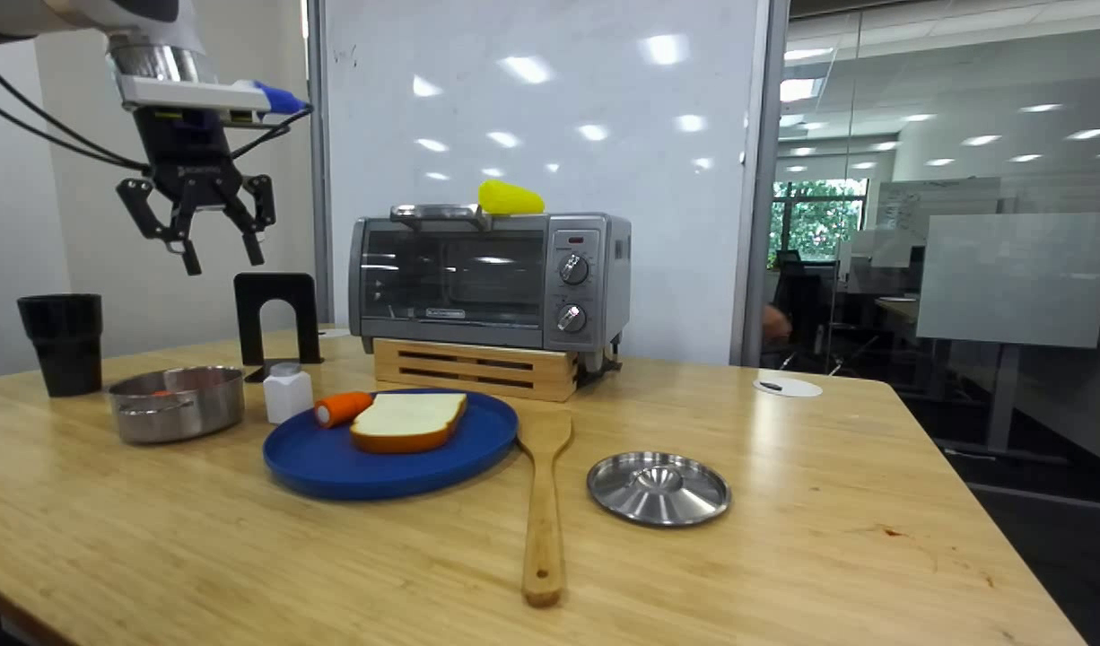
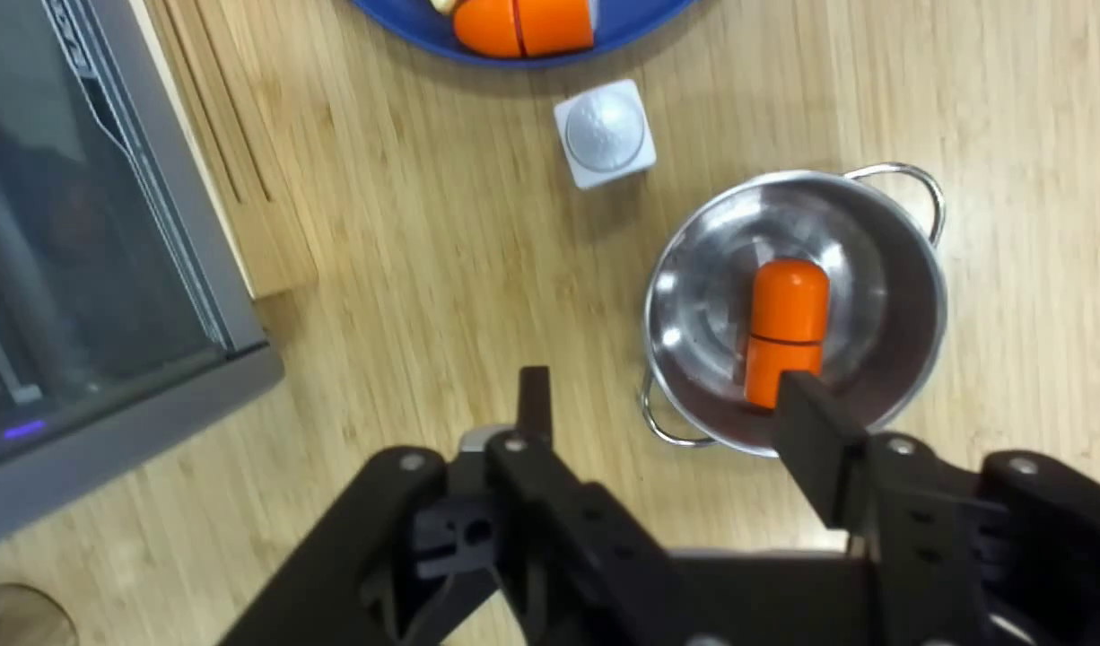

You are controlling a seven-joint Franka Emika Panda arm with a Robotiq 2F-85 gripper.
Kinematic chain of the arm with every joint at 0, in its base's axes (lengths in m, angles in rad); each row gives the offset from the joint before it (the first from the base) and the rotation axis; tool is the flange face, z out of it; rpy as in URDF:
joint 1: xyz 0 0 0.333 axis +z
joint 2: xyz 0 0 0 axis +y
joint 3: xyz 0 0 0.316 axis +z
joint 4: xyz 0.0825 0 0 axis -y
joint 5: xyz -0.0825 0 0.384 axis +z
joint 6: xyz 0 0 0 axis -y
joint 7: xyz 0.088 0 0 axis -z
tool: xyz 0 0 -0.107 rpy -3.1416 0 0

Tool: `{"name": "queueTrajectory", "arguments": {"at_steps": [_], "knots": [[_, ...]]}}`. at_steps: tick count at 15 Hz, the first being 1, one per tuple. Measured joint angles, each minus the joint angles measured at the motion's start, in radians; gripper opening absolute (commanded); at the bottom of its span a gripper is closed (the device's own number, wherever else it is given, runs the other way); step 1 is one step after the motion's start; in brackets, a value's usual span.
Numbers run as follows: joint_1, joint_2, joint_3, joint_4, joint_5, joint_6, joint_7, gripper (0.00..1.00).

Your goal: Take the lid off the pot, put it on the table, take half a carrot from the plate, put it in the pot then cover the pot with the lid

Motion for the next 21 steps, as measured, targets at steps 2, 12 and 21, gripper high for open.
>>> {"name": "queueTrajectory", "arguments": {"at_steps": [2,12,21], "knots": [[-0.017,-0.050,-0.034,-0.033,0.000,-0.003,0.031,0.66],[-0.214,-0.188,-0.260,-0.152,-0.033,0.064,0.181,0.67],[-0.444,-0.172,-0.458,-0.166,-0.054,0.206,0.337,1.00]]}}
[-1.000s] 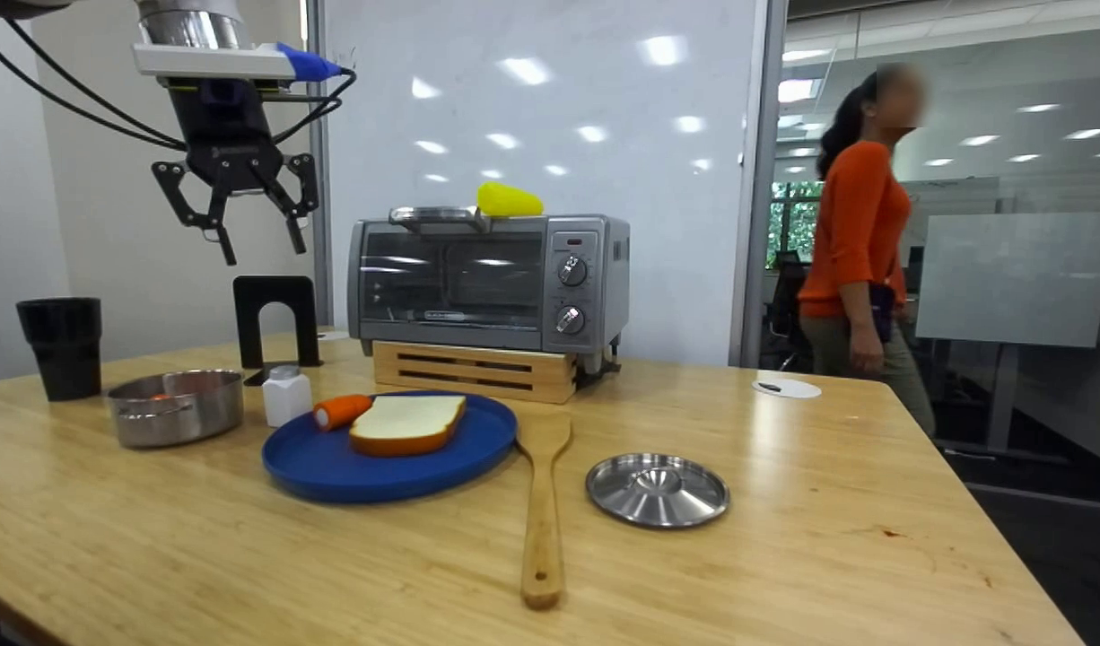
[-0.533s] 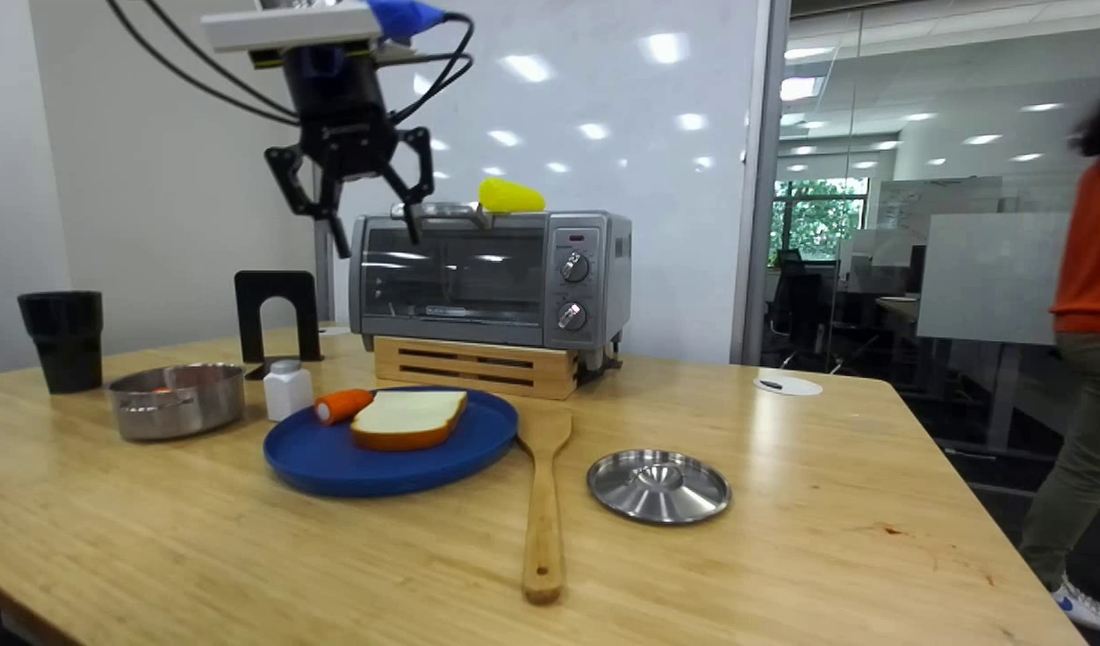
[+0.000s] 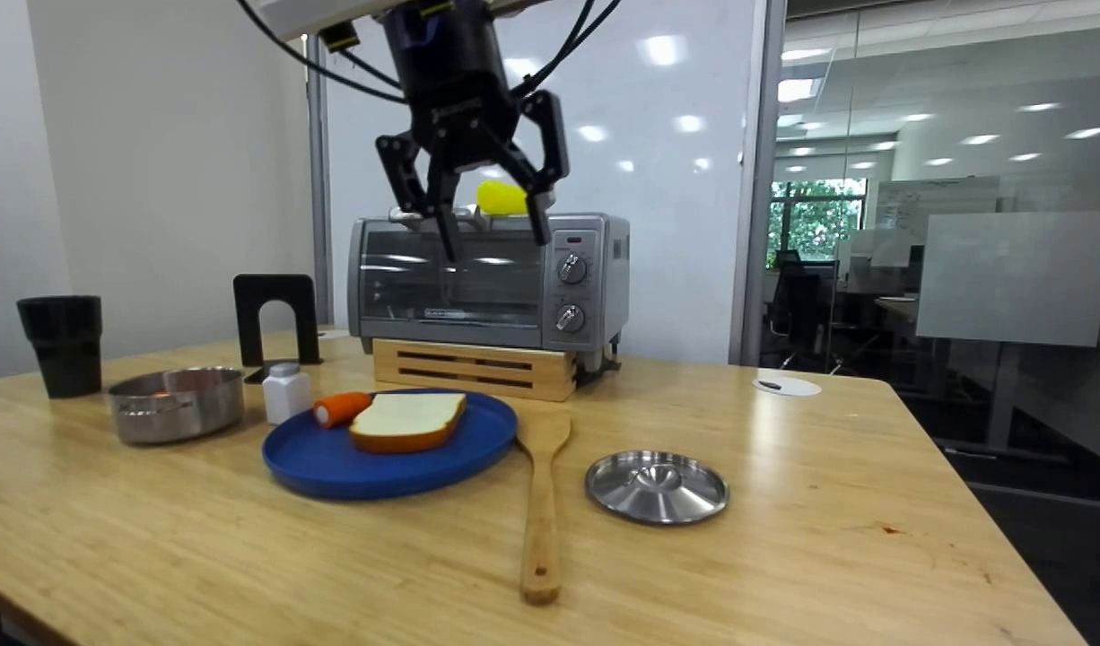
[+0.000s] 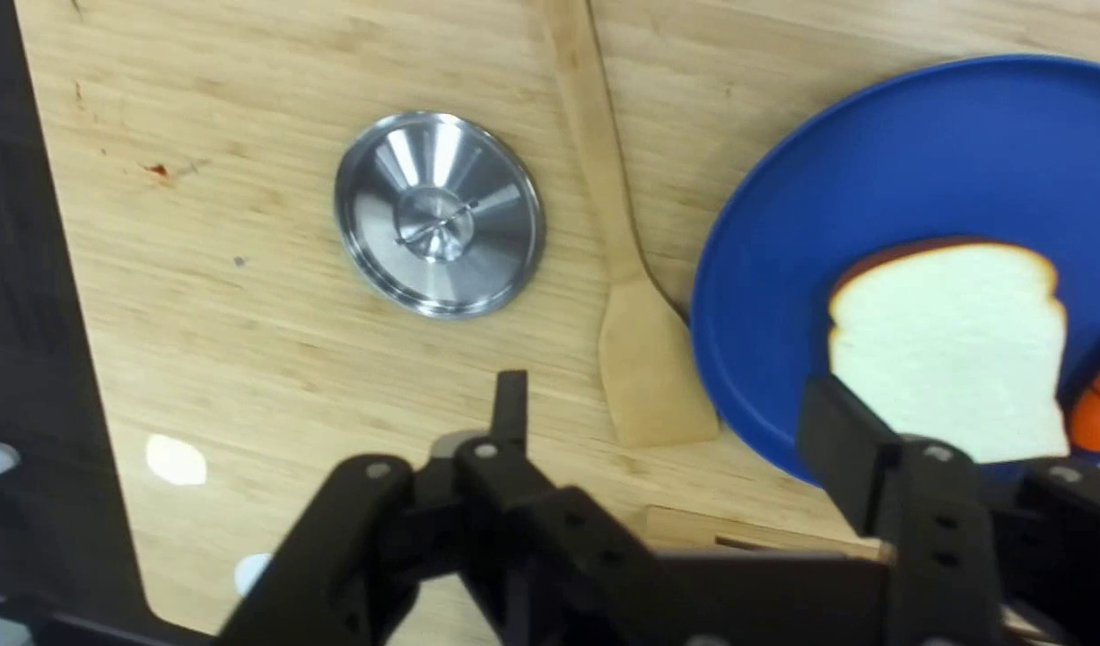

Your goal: Take the lid off the pot, put it on the table, take half a carrot from the plate, put it in the pot then cover the pot with the lid

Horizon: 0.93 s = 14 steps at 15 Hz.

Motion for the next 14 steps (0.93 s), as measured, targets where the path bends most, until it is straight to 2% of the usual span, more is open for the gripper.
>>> {"name": "queueTrajectory", "arguments": {"at_steps": [2,4,10,14], "knots": [[-0.011,0.008,0.007,-0.002,-0.007,0.028,0.043,1.00],[0.017,0.013,0.070,-0.022,-0.028,0.049,0.069,1.00],[0.254,0.020,0.304,-0.076,-0.025,0.047,0.136,1.00],[0.401,0.089,0.460,-0.053,-0.035,0.050,0.197,1.00]]}}
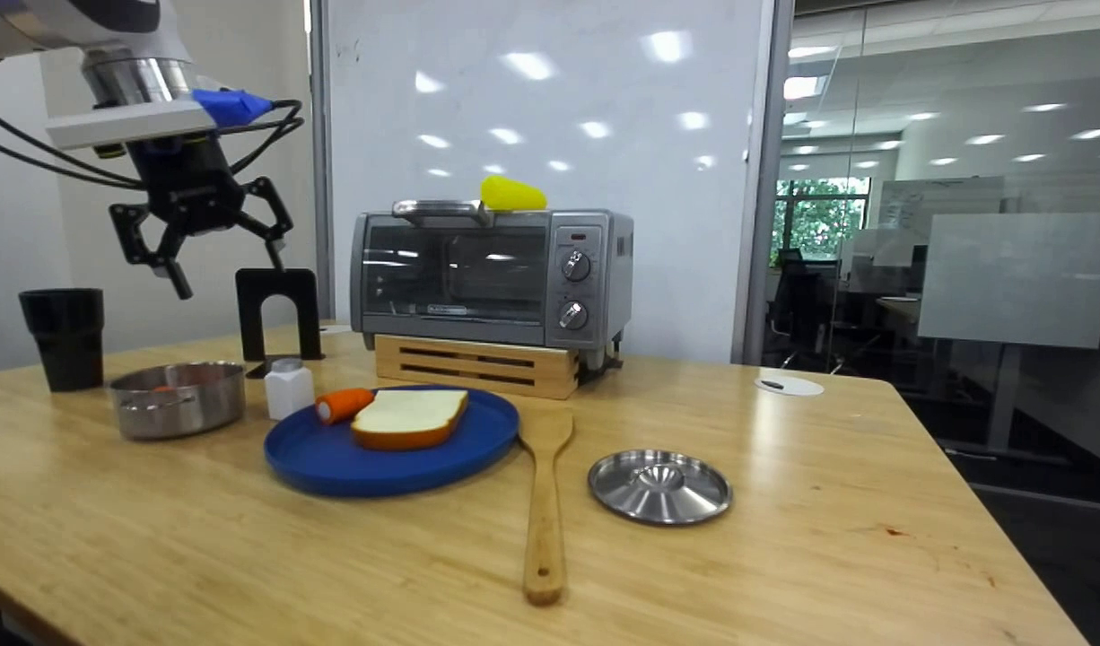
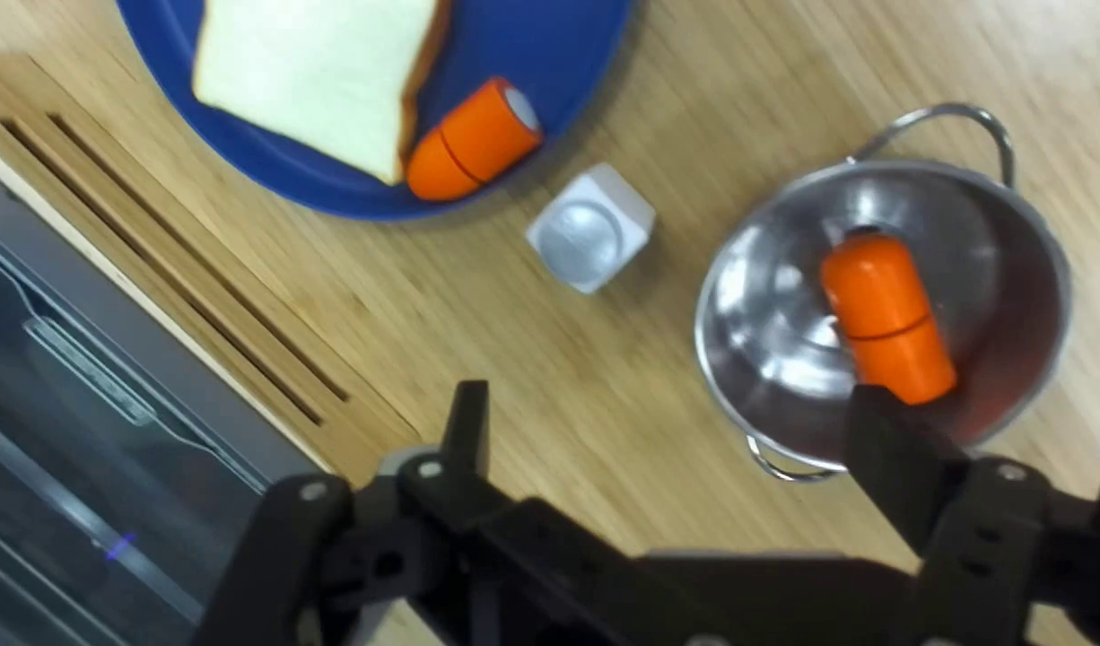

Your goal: Take the lid off the pot, put it on the table, take half a carrot from the plate, put it in the pot then cover the pot with the lid

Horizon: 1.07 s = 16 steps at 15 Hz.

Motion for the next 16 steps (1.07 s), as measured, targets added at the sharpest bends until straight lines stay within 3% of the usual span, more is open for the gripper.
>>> {"name": "queueTrajectory", "arguments": {"at_steps": [2,6,12,16], "knots": [[0.011,0.024,0.042,0.022,-0.028,0.000,0.057,1.00],[-0.053,-0.021,0.000,0.010,-0.069,-0.001,0.120,1.00],[-0.227,-0.159,-0.174,-0.084,-0.076,0.010,0.114,1.00],[-0.358,-0.178,-0.302,-0.103,-0.079,0.064,0.078,1.00]]}}
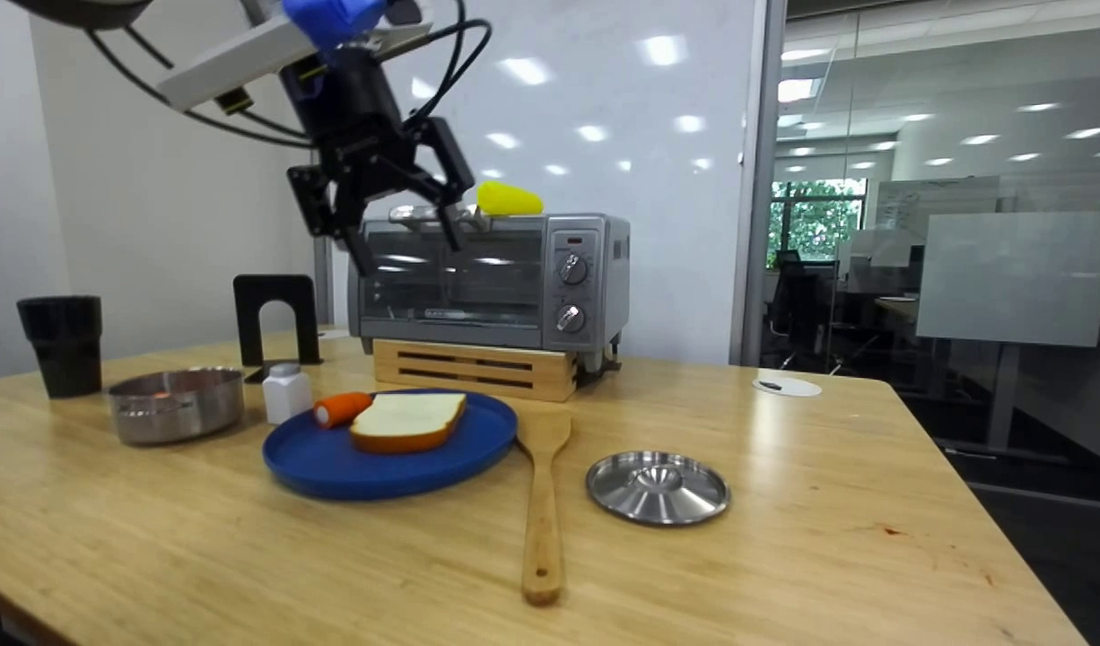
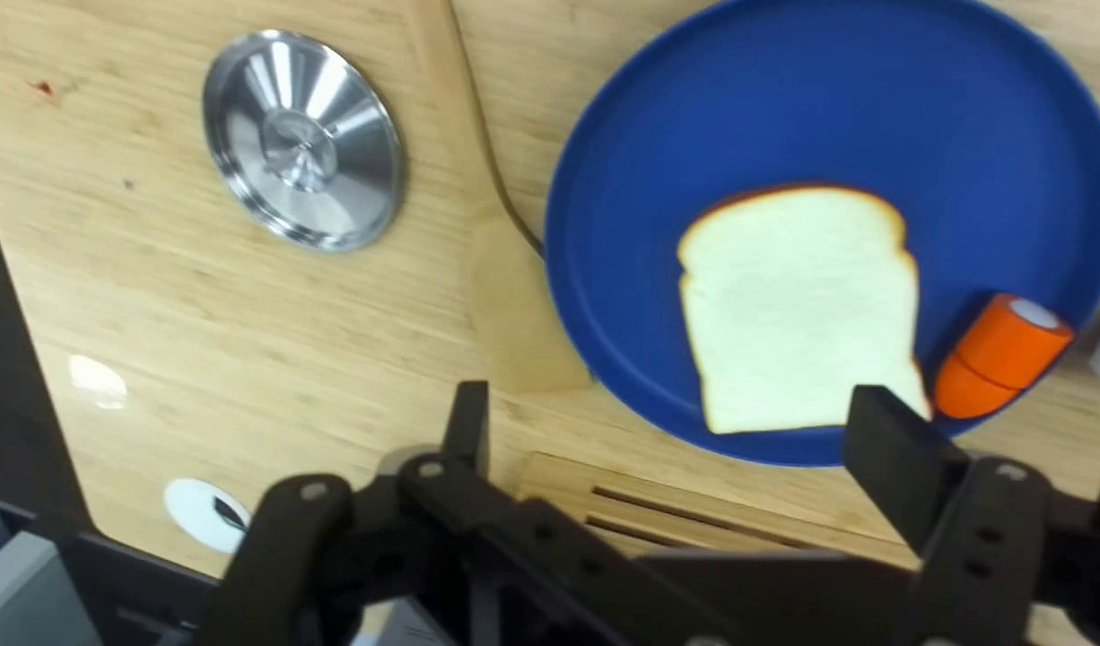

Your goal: Take the lid off the pot, put it on the table, take half a carrot from the plate, put it in the pot then cover the pot with the lid

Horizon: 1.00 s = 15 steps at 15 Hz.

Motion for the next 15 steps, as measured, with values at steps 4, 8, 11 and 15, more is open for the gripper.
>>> {"name": "queueTrajectory", "arguments": {"at_steps": [4,8,11,15], "knots": [[-0.007,-0.001,0.000,0.001,0.003,0.003,-0.010,1.00],[-0.003,-0.001,0.012,0.001,0.003,0.002,-0.004,1.00],[-0.006,0.007,0.014,0.014,0.014,0.006,0.028,1.00],[-0.069,0.043,-0.022,0.059,0.043,0.014,0.116,1.00]]}}
